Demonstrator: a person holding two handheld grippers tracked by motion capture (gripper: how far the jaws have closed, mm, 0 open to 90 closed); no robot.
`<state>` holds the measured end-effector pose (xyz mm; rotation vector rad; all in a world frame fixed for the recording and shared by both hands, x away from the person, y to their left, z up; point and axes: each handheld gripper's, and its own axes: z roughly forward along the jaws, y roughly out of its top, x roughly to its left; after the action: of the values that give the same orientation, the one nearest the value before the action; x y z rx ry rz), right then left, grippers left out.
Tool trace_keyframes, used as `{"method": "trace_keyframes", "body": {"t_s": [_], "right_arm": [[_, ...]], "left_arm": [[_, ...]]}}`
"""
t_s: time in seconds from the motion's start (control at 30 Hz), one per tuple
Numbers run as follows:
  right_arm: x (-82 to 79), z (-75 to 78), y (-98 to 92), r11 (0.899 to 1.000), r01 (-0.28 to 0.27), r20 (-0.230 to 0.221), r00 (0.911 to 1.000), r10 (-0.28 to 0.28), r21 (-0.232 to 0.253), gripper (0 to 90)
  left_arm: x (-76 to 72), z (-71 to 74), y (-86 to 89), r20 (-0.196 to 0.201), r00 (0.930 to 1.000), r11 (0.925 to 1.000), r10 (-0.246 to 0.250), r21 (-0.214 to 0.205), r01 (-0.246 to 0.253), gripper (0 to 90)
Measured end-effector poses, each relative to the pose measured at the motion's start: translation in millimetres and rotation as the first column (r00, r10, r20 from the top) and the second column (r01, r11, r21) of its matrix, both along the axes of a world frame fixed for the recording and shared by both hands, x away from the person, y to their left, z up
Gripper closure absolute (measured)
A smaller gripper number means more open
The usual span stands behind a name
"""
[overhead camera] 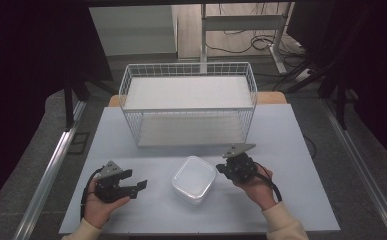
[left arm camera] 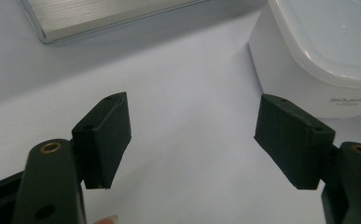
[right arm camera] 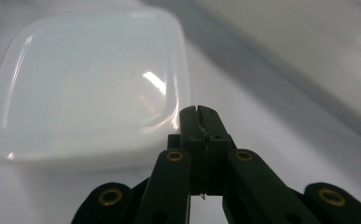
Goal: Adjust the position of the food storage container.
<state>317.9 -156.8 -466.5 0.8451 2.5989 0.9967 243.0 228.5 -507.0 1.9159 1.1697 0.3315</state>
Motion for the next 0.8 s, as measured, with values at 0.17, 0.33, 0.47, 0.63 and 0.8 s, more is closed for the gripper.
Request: {"method": "trace_keyframes", "body": {"t_s": [0.17,0.33,0.47,0.63,0.8], "right_arm": [[-11.8,-11.7,-3.3,1.0,0.009,-0.018,0.9998,-0.01,-0.011,89.9],[-12.8,-8.5,-2.1,1.0,0.024,-0.019,0.9995,-0.024,-0.006,89.9],[-17.4,-5.8,-4.2,1.0,0.028,-0.021,0.9994,-0.028,0.002,89.8],[-23.7,-10.5,-1.7,1.0,0.016,-0.041,0.999,-0.017,-0.009,89.8],[-25.3,-14.4,2.8,1.0,0.004,-0.048,0.9988,-0.005,-0.014,89.8]], "left_arm": [[-0.3,0.3,1.1,0.0,1.0,1.0,0.005,-0.003,-0.005,26.4],[-0.4,0.1,0.6,-0.001,1.0,1.0,0.007,0.0,-0.007,26.4],[0.0,-0.5,0.7,-0.004,0.9999,1.0,0.01,0.0,-0.01,26.5],[-0.4,-0.4,0.3,-0.001,1.0,1.0,0.004,0.003,-0.004,26.4],[-0.5,-0.2,0.4,-0.001,1.0,1.0,0.007,0.002,-0.007,26.4]]}}
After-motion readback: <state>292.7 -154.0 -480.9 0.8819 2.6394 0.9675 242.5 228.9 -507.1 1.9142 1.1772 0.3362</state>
